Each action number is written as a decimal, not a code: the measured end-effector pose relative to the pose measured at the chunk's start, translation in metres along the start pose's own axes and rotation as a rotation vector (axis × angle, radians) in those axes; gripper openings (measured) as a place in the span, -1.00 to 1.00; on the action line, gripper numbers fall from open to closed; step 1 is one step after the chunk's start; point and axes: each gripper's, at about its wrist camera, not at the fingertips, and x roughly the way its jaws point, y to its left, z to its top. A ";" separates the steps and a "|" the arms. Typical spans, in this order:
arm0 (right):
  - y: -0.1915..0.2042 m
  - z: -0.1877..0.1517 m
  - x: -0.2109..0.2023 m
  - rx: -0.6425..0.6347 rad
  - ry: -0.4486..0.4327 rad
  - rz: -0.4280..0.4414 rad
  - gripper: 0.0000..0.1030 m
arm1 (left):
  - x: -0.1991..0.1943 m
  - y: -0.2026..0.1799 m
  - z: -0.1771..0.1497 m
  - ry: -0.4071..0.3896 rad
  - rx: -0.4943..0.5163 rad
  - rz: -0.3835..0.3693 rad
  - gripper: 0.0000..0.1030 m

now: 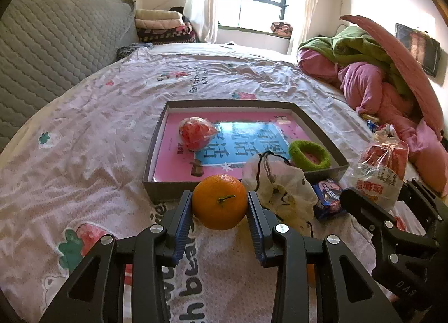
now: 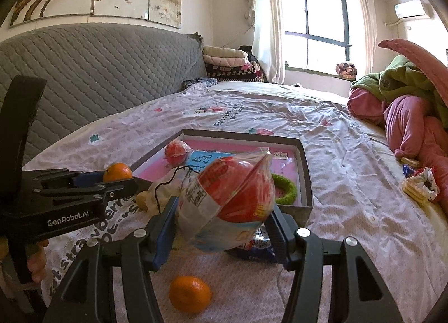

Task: Organize objects
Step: 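Lift the orange and red-wrapped bag and carry both toward the tray, then lower the held orange and red bag over the pink book in the tray, then open the left gripper to drop the orange while the right sets the bag on the green ring, then withdraw both open grippers from the tray toward the remaining items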

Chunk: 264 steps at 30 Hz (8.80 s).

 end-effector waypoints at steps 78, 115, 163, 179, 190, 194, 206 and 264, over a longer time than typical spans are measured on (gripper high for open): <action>-0.046 0.091 0.048 -0.085 -0.123 -0.074 0.14 | 0.037 0.031 0.123 -0.095 0.054 0.043 -0.24; -0.052 0.067 0.090 -0.118 0.017 -0.087 0.14 | 0.107 0.035 0.078 0.102 0.067 0.047 -0.24; -0.067 0.034 0.138 -0.071 0.262 -0.073 0.14 | 0.146 0.040 0.060 0.216 0.077 0.064 -0.24; -0.073 0.032 0.141 -0.025 0.286 -0.054 0.15 | 0.147 0.041 0.060 0.223 0.075 0.061 -0.24; -0.074 0.033 0.139 -0.032 0.280 -0.064 0.16 | 0.145 0.038 0.060 0.228 0.084 0.058 -0.24; -0.074 0.034 0.139 -0.037 0.275 -0.070 0.19 | 0.141 0.035 0.061 0.218 0.088 0.055 -0.12; -0.073 0.040 0.132 -0.053 0.247 -0.086 0.20 | 0.130 0.038 0.070 0.200 0.074 0.046 -0.03; -0.022 0.040 0.005 -0.047 -0.030 0.008 0.42 | 0.008 0.015 0.058 -0.022 0.062 -0.025 0.37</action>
